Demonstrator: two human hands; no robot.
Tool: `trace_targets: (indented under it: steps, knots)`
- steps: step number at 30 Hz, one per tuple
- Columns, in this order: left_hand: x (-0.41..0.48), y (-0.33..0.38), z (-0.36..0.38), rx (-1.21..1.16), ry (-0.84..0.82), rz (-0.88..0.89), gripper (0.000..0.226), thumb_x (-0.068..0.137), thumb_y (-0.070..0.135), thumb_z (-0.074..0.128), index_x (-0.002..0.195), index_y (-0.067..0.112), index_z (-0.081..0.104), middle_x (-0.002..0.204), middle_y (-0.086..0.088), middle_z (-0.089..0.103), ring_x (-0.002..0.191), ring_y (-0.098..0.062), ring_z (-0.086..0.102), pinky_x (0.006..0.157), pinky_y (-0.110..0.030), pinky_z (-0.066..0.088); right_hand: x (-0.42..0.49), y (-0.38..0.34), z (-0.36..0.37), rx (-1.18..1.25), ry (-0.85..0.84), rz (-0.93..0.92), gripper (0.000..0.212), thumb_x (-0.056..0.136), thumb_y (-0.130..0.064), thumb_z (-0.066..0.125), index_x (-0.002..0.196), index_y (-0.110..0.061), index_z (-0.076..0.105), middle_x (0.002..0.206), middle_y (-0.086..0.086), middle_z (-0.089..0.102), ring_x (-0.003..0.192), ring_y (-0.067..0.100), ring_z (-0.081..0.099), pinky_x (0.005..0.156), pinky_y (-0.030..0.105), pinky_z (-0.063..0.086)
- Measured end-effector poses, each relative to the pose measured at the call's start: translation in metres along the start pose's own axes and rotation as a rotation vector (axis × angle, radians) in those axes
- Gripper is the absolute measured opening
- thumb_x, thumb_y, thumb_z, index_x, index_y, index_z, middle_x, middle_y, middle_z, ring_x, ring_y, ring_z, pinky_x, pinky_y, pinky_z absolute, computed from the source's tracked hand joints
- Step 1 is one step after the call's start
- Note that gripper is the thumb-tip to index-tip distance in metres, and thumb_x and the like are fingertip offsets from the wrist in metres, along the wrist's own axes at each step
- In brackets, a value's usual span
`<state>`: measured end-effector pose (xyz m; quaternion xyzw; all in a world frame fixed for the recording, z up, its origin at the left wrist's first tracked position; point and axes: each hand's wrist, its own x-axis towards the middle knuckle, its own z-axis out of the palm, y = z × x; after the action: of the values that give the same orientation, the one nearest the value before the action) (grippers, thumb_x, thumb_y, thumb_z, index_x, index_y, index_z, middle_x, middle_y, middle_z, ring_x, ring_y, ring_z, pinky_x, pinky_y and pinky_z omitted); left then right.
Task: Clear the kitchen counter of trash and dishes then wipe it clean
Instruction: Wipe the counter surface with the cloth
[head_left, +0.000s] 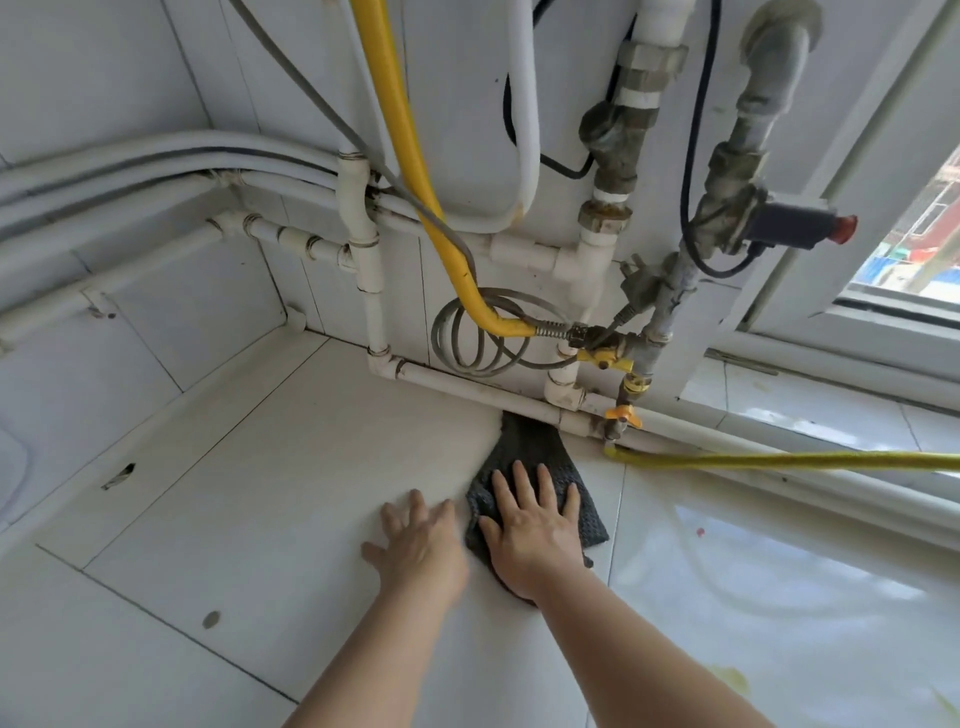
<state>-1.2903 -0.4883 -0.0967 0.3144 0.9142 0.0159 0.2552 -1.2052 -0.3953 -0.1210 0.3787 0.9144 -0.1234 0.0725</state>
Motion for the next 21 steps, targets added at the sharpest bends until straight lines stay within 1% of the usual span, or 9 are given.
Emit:
trace_targets:
  steps: [7, 11, 14, 15, 16, 17, 18, 19, 21]
  knots:
    - [-0.002, 0.002, 0.003, 0.009, -0.025, -0.062, 0.060, 0.098, 0.017, 0.034, 0.152, 0.034, 0.012, 0.162, 0.003, -0.008, 0.148, -0.029, -0.006, 0.113, -0.057, 0.018, -0.033, 0.078, -0.004, 0.007, 0.008, 0.167, 0.063, 0.098, -0.054, 0.015, 0.154, -0.029, 0.001, 0.162, -0.001, -0.005, 0.148, 0.026, -0.010, 0.116, 0.055, -0.006]
    - [-0.020, 0.018, 0.009, -0.030, -0.011, -0.100, 0.054, 0.100, 0.021, 0.032, 0.151, 0.028, 0.018, 0.162, 0.001, -0.003, 0.148, -0.029, -0.002, 0.114, -0.051, 0.021, -0.057, 0.122, -0.011, 0.016, -0.013, 0.293, 0.064, 0.097, -0.054, 0.014, 0.154, -0.028, 0.000, 0.162, 0.000, -0.005, 0.148, 0.027, -0.010, 0.116, 0.055, -0.005]
    - [-0.036, 0.029, 0.016, -0.072, 0.005, -0.107, 0.050, 0.101, 0.023, 0.031, 0.150, 0.026, 0.022, 0.162, -0.001, 0.002, 0.148, -0.028, 0.002, 0.115, -0.048, 0.023, -0.068, 0.116, -0.010, 0.006, -0.031, 0.309, 0.065, 0.097, -0.053, 0.013, 0.154, -0.024, -0.001, 0.162, 0.003, -0.008, 0.147, 0.029, -0.012, 0.114, 0.057, -0.007]
    - [-0.041, 0.033, 0.017, -0.096, 0.015, -0.116, 0.050, 0.101, 0.023, 0.031, 0.150, 0.025, 0.023, 0.161, -0.001, 0.004, 0.148, -0.028, 0.003, 0.115, -0.047, 0.023, -0.073, 0.105, -0.007, -0.001, -0.028, 0.266, 0.066, 0.096, -0.052, 0.012, 0.154, -0.024, 0.003, 0.162, 0.004, -0.005, 0.148, 0.031, -0.009, 0.113, 0.058, -0.008]
    - [-0.045, 0.037, 0.018, -0.126, 0.027, -0.123, 0.049, 0.101, 0.022, 0.031, 0.150, 0.024, 0.024, 0.161, -0.002, 0.006, 0.147, -0.027, 0.006, 0.115, -0.045, 0.024, -0.080, 0.089, -0.003, -0.016, -0.014, 0.200, 0.067, 0.093, -0.051, 0.012, 0.154, -0.023, 0.014, 0.162, 0.006, 0.005, 0.148, 0.033, 0.001, 0.112, 0.059, -0.005]
    - [-0.048, 0.041, 0.019, -0.152, 0.050, -0.125, 0.048, 0.101, 0.021, 0.031, 0.149, 0.022, 0.026, 0.160, -0.003, 0.010, 0.146, -0.027, 0.010, 0.114, -0.043, 0.026, -0.087, 0.074, 0.002, -0.029, 0.016, 0.112, 0.069, 0.087, -0.051, 0.018, 0.148, -0.023, 0.034, 0.157, 0.008, 0.025, 0.145, 0.036, 0.020, 0.110, 0.060, 0.003]
    - [-0.051, 0.046, 0.019, -0.163, 0.078, -0.119, 0.047, 0.100, 0.019, 0.031, 0.147, 0.020, 0.030, 0.158, -0.004, 0.015, 0.144, -0.027, 0.015, 0.112, -0.041, 0.029, -0.095, 0.061, 0.008, -0.009, 0.014, 0.044, 0.068, 0.081, -0.051, 0.026, 0.135, -0.022, 0.055, 0.146, 0.009, 0.046, 0.135, 0.037, 0.041, 0.105, 0.061, 0.014]
    - [-0.053, 0.051, 0.018, -0.165, 0.105, -0.114, 0.045, 0.100, 0.018, 0.032, 0.145, 0.019, 0.033, 0.156, -0.004, 0.019, 0.142, -0.026, 0.020, 0.110, -0.040, 0.032, -0.103, 0.051, 0.015, -0.001, 0.021, -0.035, 0.064, 0.076, -0.051, 0.034, 0.122, -0.021, 0.067, 0.132, 0.008, 0.060, 0.123, 0.036, 0.054, 0.100, 0.061, 0.021]
    - [-0.058, 0.060, 0.017, -0.165, 0.124, -0.114, 0.045, 0.099, 0.017, 0.034, 0.143, 0.019, 0.036, 0.154, -0.002, 0.022, 0.140, -0.025, 0.024, 0.107, -0.039, 0.034, -0.117, 0.039, 0.023, 0.022, 0.004, -0.120, 0.060, 0.073, -0.051, 0.041, 0.116, -0.020, 0.071, 0.123, 0.006, 0.066, 0.116, 0.034, 0.061, 0.096, 0.060, 0.026]
